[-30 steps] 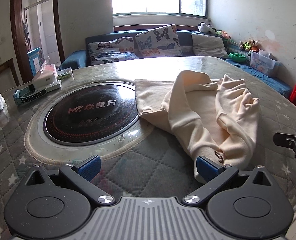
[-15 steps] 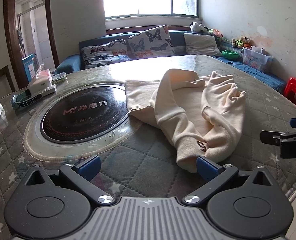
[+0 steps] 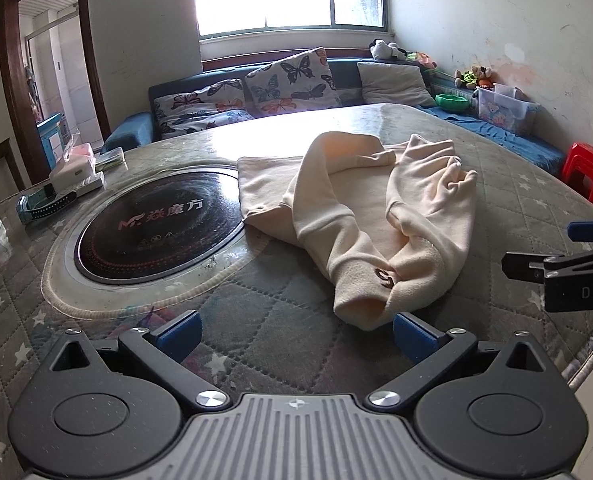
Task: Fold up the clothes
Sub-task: 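Move both grippers over the crumpled cream cloth, approaching its edges, then grasp the cream cloth edge with the left gripper while the right gripper grasps another edge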
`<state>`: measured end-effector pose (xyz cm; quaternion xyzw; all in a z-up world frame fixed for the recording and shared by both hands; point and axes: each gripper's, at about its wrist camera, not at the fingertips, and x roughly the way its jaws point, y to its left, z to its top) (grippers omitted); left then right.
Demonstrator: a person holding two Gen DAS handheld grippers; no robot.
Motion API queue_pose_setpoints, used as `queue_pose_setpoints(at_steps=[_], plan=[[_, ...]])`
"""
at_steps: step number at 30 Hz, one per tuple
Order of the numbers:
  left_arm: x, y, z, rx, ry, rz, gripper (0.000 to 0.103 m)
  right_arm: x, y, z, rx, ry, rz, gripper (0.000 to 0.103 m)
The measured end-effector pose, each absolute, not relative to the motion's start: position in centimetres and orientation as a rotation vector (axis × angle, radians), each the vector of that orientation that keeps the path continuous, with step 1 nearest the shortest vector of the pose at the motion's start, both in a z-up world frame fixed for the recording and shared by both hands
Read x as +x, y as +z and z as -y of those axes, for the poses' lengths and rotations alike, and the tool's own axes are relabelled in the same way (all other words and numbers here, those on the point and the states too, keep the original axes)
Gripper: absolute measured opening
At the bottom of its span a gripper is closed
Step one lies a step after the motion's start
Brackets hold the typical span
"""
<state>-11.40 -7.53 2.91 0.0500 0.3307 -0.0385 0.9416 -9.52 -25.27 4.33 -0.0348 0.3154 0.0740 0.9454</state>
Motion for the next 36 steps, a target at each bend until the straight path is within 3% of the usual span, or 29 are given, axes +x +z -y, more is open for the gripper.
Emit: queue_pose_setpoints(at_steps=[26, 36], plan=[[-10.7, 2.7, 7.9, 0.135, -0.101, -0.7, 0.103, -9.1, 4.4, 24.2, -0.096, 0.186, -0.65, 0.103], [-8.0, 5.3, 7.4, 0.166, -0.125, -0.648, 0.103, -6.8, 4.9, 23.7, -0.121, 0.203, -0.641, 0.103]])
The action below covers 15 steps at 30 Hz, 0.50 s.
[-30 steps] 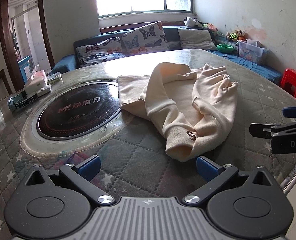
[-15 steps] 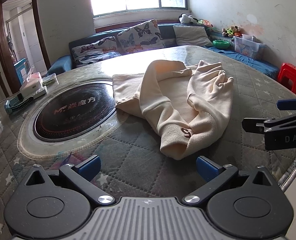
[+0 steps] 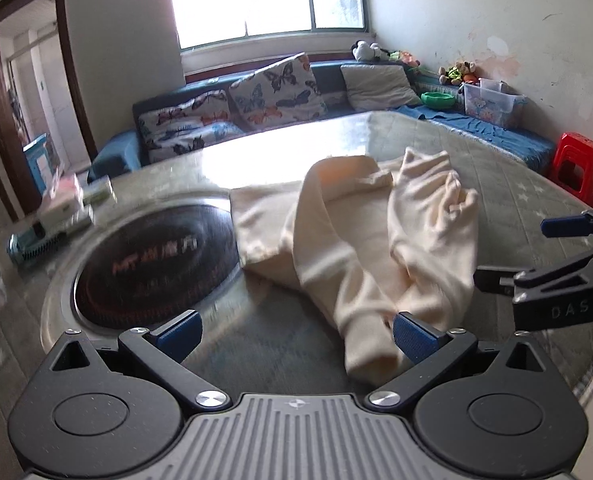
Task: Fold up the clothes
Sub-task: 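Grasp the cream cloth edge with the left gripper while the right gripper grasps another edge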
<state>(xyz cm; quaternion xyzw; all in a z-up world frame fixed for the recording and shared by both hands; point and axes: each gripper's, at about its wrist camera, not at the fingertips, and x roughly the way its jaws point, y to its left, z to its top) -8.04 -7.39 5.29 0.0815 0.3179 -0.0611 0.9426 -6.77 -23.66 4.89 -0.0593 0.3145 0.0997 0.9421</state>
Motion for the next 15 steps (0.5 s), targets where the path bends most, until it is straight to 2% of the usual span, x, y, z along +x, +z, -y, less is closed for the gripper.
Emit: queue_pose_setpoints(at_steps=[15], plan=[[4.3, 6.3, 10.2, 0.226, -0.122, -0.621, 0.103, 2.9, 6.2, 25.0, -0.147, 0.17, -0.642, 0.103]])
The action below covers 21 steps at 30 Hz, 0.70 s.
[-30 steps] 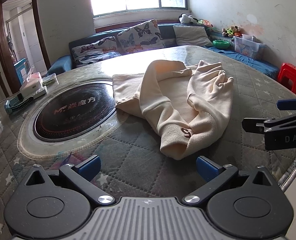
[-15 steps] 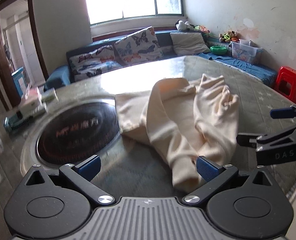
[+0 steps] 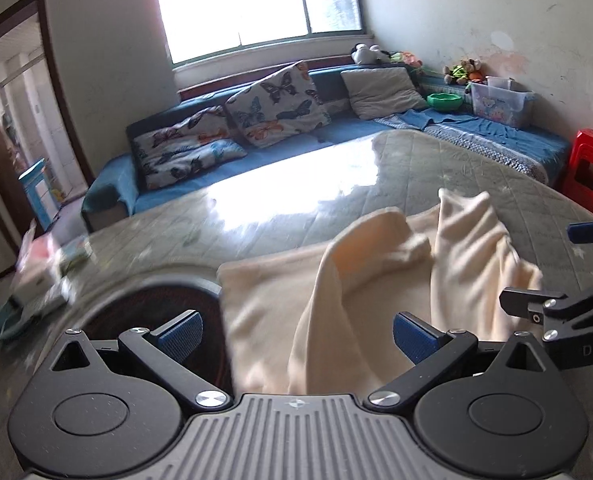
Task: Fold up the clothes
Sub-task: 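Grasp the cream cloth edge with the left gripper while the right gripper grasps another edge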
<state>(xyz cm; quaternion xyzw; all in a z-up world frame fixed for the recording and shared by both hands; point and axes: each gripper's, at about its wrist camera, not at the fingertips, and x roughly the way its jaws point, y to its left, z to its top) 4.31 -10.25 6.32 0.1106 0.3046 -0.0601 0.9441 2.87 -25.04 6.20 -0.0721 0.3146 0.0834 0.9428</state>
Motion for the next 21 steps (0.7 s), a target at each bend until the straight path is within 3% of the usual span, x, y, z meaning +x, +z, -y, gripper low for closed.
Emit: queue_pose_setpoints(at_steps=[8, 14, 16, 19, 21], plan=[[11.0, 4.3, 13.0, 0.283, -0.192, -0.657, 0.098, 10.1, 6.6, 27.4, -0.126, 0.102, -0.65, 0.101], [13.9, 2.1, 13.0, 0.249, -0.278, -0.74, 0.064, 14.7, 5.4, 29.6, -0.091, 0.066, -0.698, 0.091], [14.1, 1.8, 12.7, 0.231, -0.314, -0.736, 0.041, 15.5, 4.9, 30.2, -0.075, 0.058, -0.711, 0.09], [13.1, 2.2, 12.4, 0.231, -0.325, -0.694, 0.017, 16.9, 3.8, 31.5, -0.012, 0.034, -0.738, 0.084], [12.5, 2.7, 11.7, 0.211, -0.296, -0.671, 0.011, 17.5, 3.3, 32.2, 0.04, 0.023, -0.751, 0.079]])
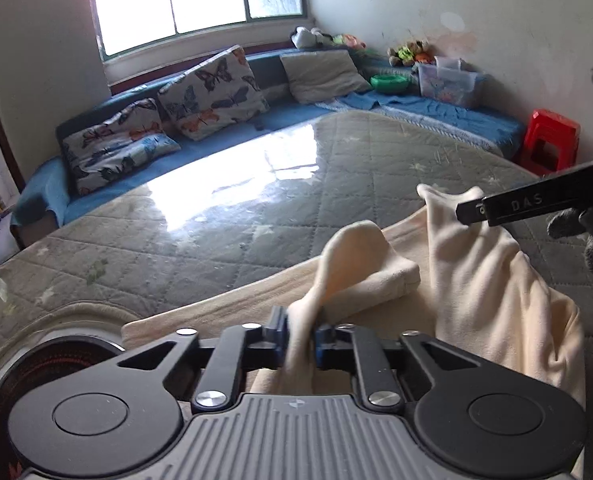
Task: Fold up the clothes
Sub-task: 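Grasp the cream cloth edge with the left gripper while the right gripper grasps another edge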
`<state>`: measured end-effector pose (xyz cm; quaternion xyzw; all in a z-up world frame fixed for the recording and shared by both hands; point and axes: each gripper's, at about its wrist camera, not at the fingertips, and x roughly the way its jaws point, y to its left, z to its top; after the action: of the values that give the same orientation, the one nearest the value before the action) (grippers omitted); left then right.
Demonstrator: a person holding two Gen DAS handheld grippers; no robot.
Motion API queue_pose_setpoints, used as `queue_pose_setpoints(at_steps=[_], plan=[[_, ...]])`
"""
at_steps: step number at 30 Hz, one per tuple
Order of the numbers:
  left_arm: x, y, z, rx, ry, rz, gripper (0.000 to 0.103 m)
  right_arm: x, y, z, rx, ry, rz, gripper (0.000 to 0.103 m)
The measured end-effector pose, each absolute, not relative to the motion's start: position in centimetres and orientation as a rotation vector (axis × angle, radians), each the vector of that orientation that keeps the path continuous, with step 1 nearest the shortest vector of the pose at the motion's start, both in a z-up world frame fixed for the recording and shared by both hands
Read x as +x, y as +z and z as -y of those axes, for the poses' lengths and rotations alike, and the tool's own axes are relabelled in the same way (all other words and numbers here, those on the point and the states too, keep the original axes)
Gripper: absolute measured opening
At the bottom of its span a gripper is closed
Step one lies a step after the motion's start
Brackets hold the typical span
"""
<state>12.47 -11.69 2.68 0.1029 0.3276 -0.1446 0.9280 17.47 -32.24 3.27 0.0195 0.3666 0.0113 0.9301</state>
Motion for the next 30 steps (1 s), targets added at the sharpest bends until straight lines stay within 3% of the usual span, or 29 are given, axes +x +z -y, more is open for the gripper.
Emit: queue_pose_setpoints(at_steps=[4, 9, 14, 17, 18, 21, 30], plan=[[11.0, 4.0, 9.2, 0.124, -0.215, -0.632, 0.005, 17.4, 3.0, 32.5, 0.1, 0.004, -0.728, 0.062], [8.5, 5.6, 5.4, 0.046, -0.088, -0.577, 0.004, 16.4, 4.5, 29.4, -0.037, 0.031, -0.663, 0.059], [6.0, 6.7, 2.2, -0.033, -0.003, -0.558, 0.004, 18.5, 3.6, 27.1, -0.07, 0.049, -0.746, 0.053], [4.4, 7.1, 0.9, -0.061, 0.027, -0.553, 0.004, 18.9, 2.9, 26.4, -0.082, 0.067, -0.773, 0.036], [3.8, 7.2, 0.5, -0.068, 0.036, -0.551, 0.004, 18.6, 2.9, 26.2, -0.093, 0.067, -0.767, 0.022], [1.9, 7.1, -0.9, -0.087, 0.07, -0.558, 0.004, 17.5, 3.8, 26.6, -0.095, 0.058, -0.743, 0.007], [-3.9, 6.2, -4.3, -0.144, 0.149, -0.598, 0.004, 10.2, 8.3, 33.6, 0.01, -0.01, -0.6, 0.001]])
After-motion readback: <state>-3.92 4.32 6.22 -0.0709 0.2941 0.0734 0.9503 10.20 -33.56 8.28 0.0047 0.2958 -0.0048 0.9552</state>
